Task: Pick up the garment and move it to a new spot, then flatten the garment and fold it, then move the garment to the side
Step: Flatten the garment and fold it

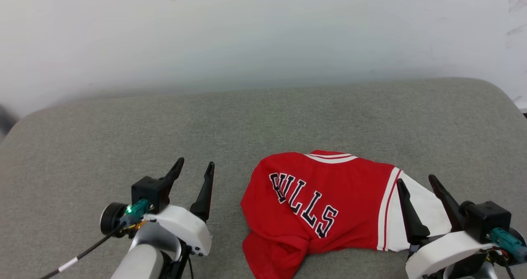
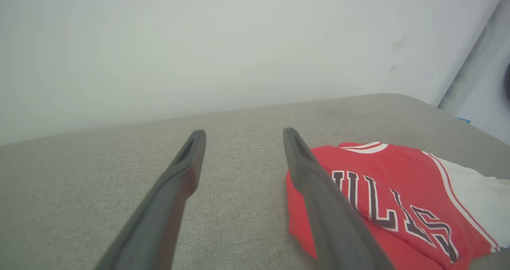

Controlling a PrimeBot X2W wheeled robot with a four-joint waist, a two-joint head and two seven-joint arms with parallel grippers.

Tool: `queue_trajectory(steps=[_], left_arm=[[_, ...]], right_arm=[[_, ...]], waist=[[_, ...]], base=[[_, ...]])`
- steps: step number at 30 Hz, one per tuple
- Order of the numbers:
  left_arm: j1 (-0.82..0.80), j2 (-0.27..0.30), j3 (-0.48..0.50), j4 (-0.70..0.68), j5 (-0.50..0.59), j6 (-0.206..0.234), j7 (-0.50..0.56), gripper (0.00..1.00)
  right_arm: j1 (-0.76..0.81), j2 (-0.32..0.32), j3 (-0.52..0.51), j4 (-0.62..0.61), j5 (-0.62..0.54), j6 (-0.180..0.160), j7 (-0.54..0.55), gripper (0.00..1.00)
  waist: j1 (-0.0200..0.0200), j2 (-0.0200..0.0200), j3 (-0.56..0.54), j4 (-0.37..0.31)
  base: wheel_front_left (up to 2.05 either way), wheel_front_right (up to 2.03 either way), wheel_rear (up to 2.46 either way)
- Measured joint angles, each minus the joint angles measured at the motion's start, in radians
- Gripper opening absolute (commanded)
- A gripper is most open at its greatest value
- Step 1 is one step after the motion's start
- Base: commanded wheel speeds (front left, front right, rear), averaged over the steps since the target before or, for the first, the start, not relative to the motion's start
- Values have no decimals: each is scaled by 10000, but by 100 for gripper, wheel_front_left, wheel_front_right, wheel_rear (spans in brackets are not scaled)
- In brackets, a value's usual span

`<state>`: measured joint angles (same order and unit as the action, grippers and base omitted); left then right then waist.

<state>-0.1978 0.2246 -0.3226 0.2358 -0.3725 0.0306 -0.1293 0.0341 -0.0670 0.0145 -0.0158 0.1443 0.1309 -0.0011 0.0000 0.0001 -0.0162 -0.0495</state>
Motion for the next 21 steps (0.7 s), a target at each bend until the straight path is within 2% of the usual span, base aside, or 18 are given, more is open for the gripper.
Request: queue_trajectory(steps=[5, 10, 14, 21], left_arm=[[-1216, 336, -489, 267, 2, -761, 1214, 100], [-2344, 729, -1164, 872, -347, -1404, 3189, 100], [-2879, 1131, -1854, 1465, -993, -1557, 5047, 100], [-3448, 1862, -3173, 1628, -2309, -1615, 7262, 100]], right_arm=[[53, 92, 261, -278, 58, 2, 15, 100], [-202, 121, 397, -362, 65, 0, -2, 100], [-358, 136, 424, -293, 142, 0, -119, 100], [-574, 150, 520, 25, 548, 0, -305, 100]], waist=[[-1, 0, 376, -454], [0, 0, 1015, -892], [0, 0, 1514, -1230], [1, 0, 2137, -1663]], base=[[0, 0, 0], [0, 0, 0], [0, 0, 0], [0, 0, 0]])
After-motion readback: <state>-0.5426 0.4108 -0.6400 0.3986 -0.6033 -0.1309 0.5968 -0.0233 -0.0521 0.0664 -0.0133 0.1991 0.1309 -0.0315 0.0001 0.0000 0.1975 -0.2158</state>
